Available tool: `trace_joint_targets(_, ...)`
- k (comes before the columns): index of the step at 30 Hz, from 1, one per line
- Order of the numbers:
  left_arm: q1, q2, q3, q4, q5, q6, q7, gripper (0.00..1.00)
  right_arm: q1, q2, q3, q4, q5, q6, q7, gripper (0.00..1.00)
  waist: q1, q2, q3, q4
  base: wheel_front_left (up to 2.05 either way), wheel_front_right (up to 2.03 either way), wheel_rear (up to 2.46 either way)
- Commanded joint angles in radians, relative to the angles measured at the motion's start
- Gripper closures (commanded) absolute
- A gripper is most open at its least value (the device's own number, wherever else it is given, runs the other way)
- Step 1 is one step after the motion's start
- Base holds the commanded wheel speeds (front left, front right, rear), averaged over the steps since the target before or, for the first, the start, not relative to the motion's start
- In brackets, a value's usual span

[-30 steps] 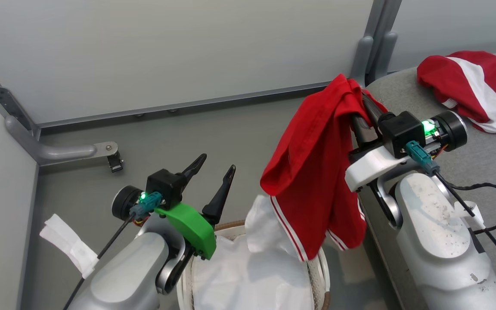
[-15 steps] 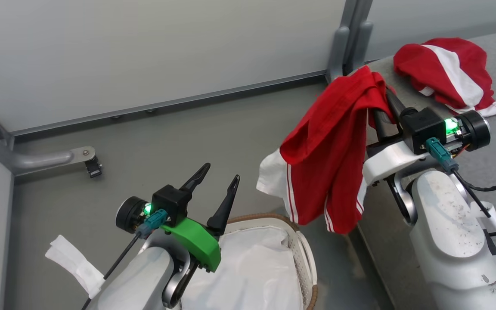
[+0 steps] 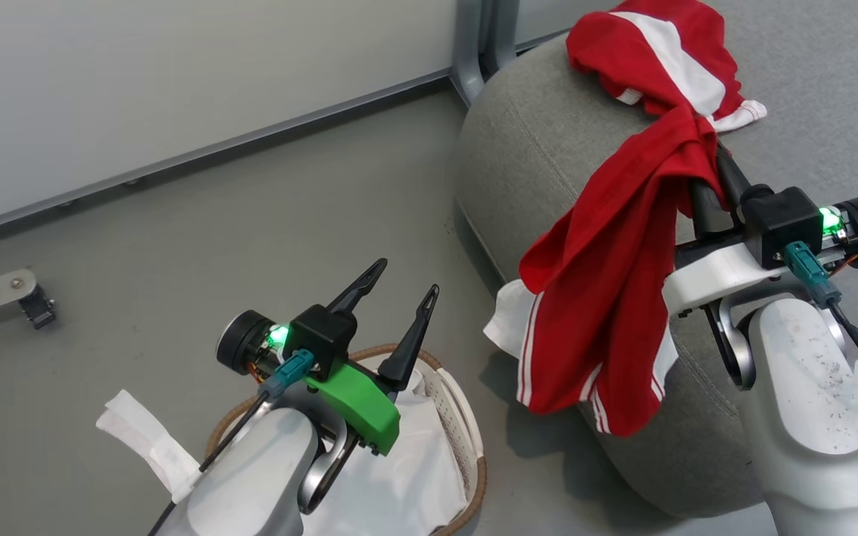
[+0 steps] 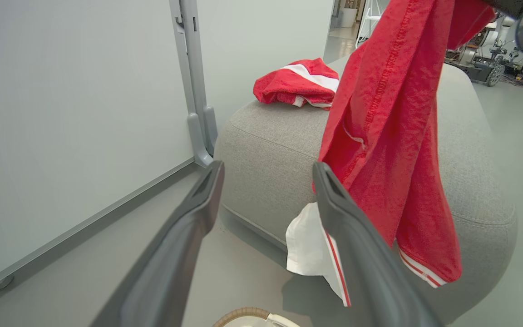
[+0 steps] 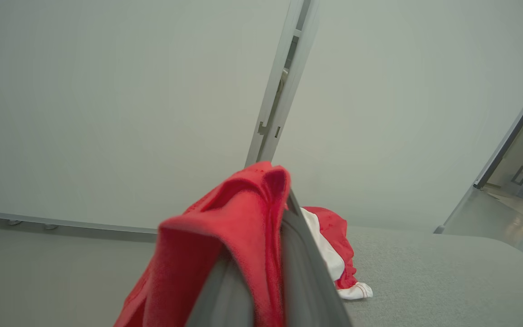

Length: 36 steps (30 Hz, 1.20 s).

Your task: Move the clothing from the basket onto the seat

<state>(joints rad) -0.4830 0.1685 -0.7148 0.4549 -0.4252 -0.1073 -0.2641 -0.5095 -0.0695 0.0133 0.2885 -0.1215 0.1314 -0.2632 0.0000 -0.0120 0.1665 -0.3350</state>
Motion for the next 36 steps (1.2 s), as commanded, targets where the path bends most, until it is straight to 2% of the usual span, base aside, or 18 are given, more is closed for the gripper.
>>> trace_joint_targets(1,-0.019,-0.002,0.000,0.004,0.011,-0.007,0.000,0.00,0.005,0.004,-0.005,-0.006,0.003,-0.001,-0.002,1.00,0.0000,0.0120,0.074,-0.074,0.00,0.00,0.00)
trace_joint_targets(6,-0.048,-0.013,-0.011,0.017,0.032,-0.016,0.000,0.00,-0.014,0.000,-0.025,-0.006,0.000,-0.001,-0.002,1.00,0.0000,0.0120,0.115,-0.087,0.00,0.00,0.00)
trace_joint_targets(11,-0.065,-0.023,-0.018,0.023,0.040,-0.021,0.000,0.00,-0.041,-0.013,-0.049,0.004,-0.003,-0.001,-0.002,1.00,0.0000,0.0120,0.147,-0.062,0.00,0.00,0.00)
trace_joint_targets(17,-0.076,-0.034,-0.024,0.023,0.043,-0.023,0.000,0.00,-0.150,-0.083,-0.081,0.017,0.012,-0.001,-0.002,1.00,0.0000,0.0120,0.176,-0.007,0.00,0.00,0.00)
trace_joint_targets(20,-0.079,-0.045,-0.016,0.009,0.048,-0.023,0.000,0.00,-0.235,-0.155,-0.092,0.032,0.014,-0.001,-0.002,1.00,0.0000,0.0120,0.189,0.029,0.00,0.00,0.00)
trace_joint_targets(29,-0.101,-0.062,-0.047,-0.050,0.077,-0.024,0.000,0.00,-0.564,-0.425,-0.177,0.139,0.036,-0.001,-0.002,1.00,0.0000,0.0120,0.266,0.129,0.00,0.00,0.00)
trace_joint_targets(36,-0.141,-0.050,-0.067,-0.098,0.104,-0.024,0.000,0.00,-0.669,-0.528,-0.248,0.222,0.041,-0.001,0.018,1.00,0.0000,0.0120,0.372,0.189,0.00,0.00,0.00)
